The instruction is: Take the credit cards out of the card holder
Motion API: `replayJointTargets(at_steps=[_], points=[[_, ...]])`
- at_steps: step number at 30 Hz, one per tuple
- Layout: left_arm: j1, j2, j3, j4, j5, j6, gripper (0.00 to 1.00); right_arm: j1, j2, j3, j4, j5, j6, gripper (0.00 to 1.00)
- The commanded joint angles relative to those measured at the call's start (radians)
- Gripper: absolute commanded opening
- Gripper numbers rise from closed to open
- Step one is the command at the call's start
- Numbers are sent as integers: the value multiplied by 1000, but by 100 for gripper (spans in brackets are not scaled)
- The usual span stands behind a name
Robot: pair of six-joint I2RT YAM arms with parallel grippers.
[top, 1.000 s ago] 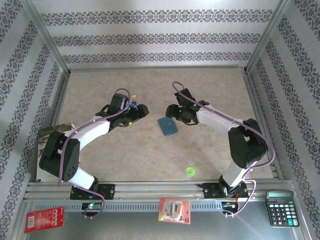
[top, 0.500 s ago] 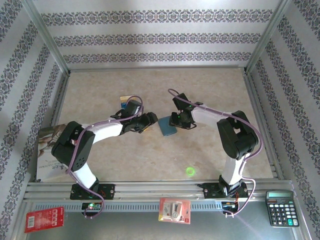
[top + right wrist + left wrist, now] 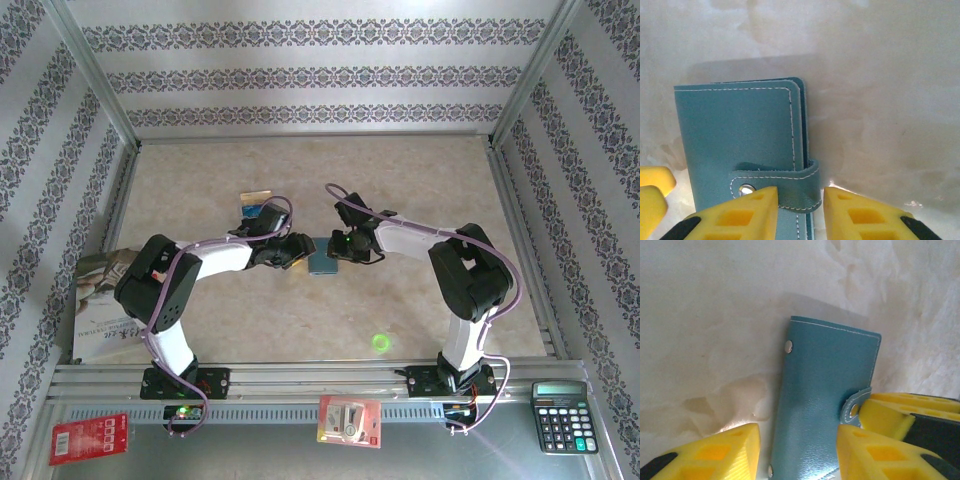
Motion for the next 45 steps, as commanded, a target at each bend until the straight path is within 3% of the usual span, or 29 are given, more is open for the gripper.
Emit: replayJointTargets(at_steps=[1,11,29,36,38,40,45], points=[[-8,30,45,-62,32,82,41,-7,-15,-2,-8,-8,-18,30],[-8,79,97,-111,85,155,32,-17,18,-11,-10,-12,-12,24],[7,107,98,-88,110,149,30,-26,37,-22,4,-24,-11,23],[12,114,111,-88,154,152,17,-26,30,-20,0,-32,-27,22],[18,97,110,-96,156,159,8,-29,10,-15,-11,-30,-46,23],[25,75,113,-116,162,173,0,-32,-23,-12,-31,-25,-72,25],[37,14,113,-157,166,210,0,-37,-108,-15,-61,-24,-132,40]])
